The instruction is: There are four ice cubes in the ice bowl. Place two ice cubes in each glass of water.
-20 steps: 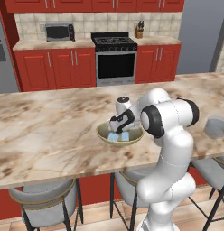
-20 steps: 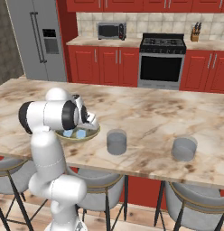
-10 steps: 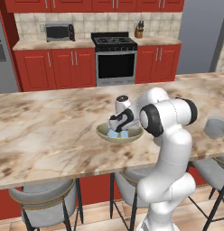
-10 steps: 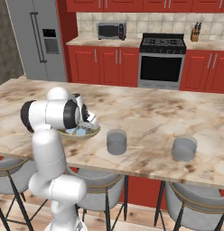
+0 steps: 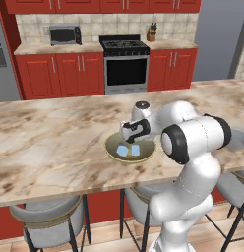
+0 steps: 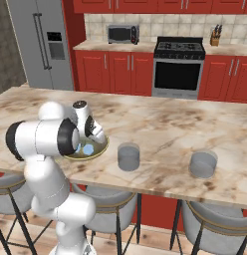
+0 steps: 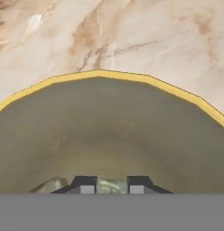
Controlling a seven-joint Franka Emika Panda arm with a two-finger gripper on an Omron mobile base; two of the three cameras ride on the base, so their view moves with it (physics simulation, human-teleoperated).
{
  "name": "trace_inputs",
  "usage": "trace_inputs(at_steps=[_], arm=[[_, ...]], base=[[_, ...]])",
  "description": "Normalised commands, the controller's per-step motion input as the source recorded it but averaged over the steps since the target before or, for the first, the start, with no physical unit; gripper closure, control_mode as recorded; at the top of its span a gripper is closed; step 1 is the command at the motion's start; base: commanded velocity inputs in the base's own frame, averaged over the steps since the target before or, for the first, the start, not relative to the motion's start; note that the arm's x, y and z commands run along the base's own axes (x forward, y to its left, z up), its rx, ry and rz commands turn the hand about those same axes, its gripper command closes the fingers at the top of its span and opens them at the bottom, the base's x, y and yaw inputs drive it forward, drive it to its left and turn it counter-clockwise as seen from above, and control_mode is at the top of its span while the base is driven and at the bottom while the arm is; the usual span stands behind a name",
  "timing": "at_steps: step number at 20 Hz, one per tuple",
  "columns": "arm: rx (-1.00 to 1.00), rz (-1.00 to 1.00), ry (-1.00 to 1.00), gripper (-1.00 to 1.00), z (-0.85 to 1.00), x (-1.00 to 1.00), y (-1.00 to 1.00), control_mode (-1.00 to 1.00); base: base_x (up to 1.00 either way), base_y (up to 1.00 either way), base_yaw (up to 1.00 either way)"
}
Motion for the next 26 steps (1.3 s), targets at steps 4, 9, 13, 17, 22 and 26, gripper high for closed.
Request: trace_inputs(at_steps=[4,9,13,17,22,26], arm=[[0.2,-0.14,0.02,1.0,0.71,-0.49,-0.2,-1.0],[0.11,-0.18,0.09,1.0,0.67,-0.76,-0.36,-1.0],[0.03,-0.11,0.04,1.0,0.58,-0.92,-0.37,-1.0],[0.02,-0.09,0.01,1.0,0.54,-0.77,-0.53,-1.0],[0.01,-0.05,0.0,1.0,0.29,-0.65,-0.77,-1.0],[0.0,-0.08,0.0,1.0,0.23,-0.15,-0.75,-1.0]], base=[[0.0,0.0,0.0],[0.0,0.0,0.0],[0.0,0.0,0.0],[0.0,0.0,0.0],[0.0,0.0,0.0],[0.0,0.0,0.0]])
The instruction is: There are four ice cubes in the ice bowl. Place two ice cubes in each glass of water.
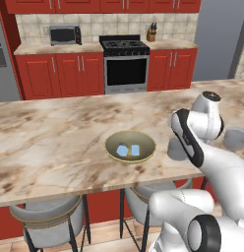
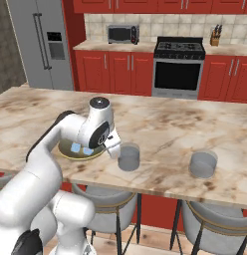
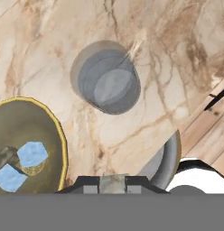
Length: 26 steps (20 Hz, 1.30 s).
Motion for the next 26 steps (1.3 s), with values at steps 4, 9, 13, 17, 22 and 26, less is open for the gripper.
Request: trace_inputs(at_steps=[4,9,13,17,22,26], arm=[[0.0,-0.03,0.0,1.0,0.37,0.03,-0.67,-1.0],[0.01,0.0,0.09,1.0,0.26,0.25,-0.23,-1.0],[-0.01,0.0,0.11,1.0,-0.31,0.19,0.0,-1.0],[0.0,0.0,0.05,1.0,-0.24,0.25,0.0,-1.0],[0.0,0.0,0.0,1.0,-0.13,0.27,-0.03,-1.0],[0.0,0.0,0.0,1.0,-0.31,0.23,-0.06,-1.0]], base=[[0.0,0.0,0.0],[0.0,0.0,0.0],[0.0,0.0,0.0],[0.0,0.0,0.0],[0.0,0.0,0.0],[0.0,0.0,0.0]])
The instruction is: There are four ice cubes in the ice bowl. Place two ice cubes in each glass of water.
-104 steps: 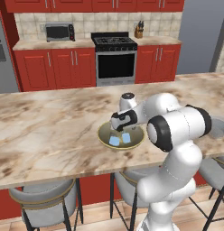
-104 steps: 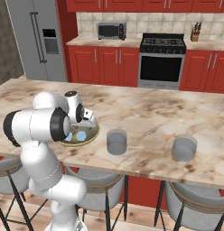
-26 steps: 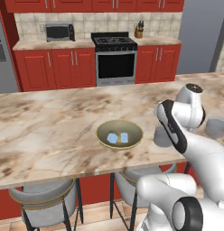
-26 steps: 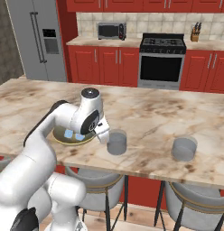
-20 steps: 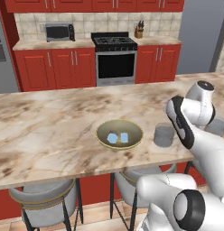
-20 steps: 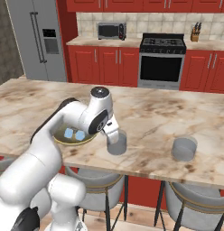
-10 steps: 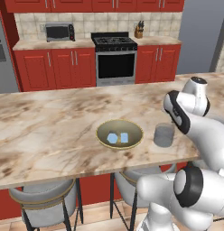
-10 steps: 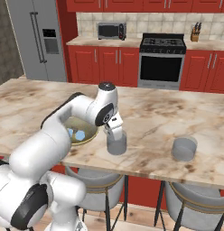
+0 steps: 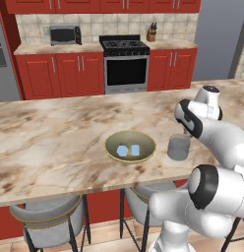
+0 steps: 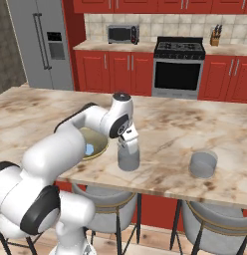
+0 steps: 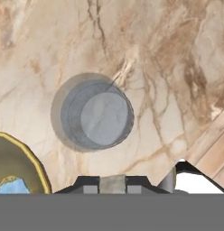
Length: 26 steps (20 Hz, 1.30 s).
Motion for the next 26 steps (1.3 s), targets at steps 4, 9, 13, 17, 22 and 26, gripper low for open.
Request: trace_inputs(at_steps=[4,9,13,17,22,26], arm=[[0.0,0.0,0.0,1.0,-0.21,0.16,-0.07,-1.0],[0.0,0.0,0.0,1.0,-0.13,0.09,-0.1,-1.0],[0.0,0.0,0.0,1.0,-0.18,0.09,-0.02,-1.0],[0.0,0.0,0.0,1.0,-0.08,0.06,0.0,-1.0],[0.0,0.0,0.0,1.0,-0.09,0.16,0.0,-1.0],[0.0,0.0,0.0,1.0,-0.16,0.21,0.0,-1.0]], base=[[0.0,0.0,0.0],[0.0,0.0,0.0],[0.0,0.0,0.0],[0.0,0.0,0.0],[0.0,0.0,0.0],[0.0,0.0,0.0]])
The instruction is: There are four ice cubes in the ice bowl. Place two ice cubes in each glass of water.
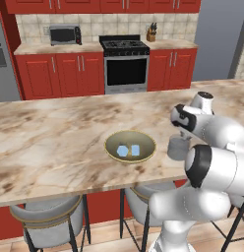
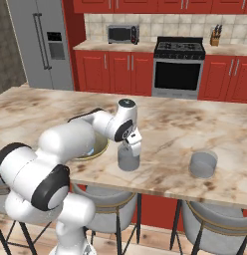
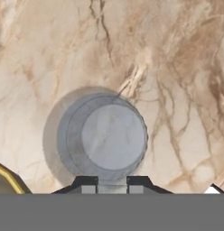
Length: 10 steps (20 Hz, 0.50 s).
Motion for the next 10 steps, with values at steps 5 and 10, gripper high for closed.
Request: trace_inputs(at_steps=[5,10], arm=[[0.0,0.0,0.0,1.0,-0.22,0.2,-0.05,-1.0],[0.0,0.0,0.0,1.0,-0.12,0.2,-0.1,-1.0]], base=[[0.0,0.0,0.0],[0.0,0.0,0.0]])
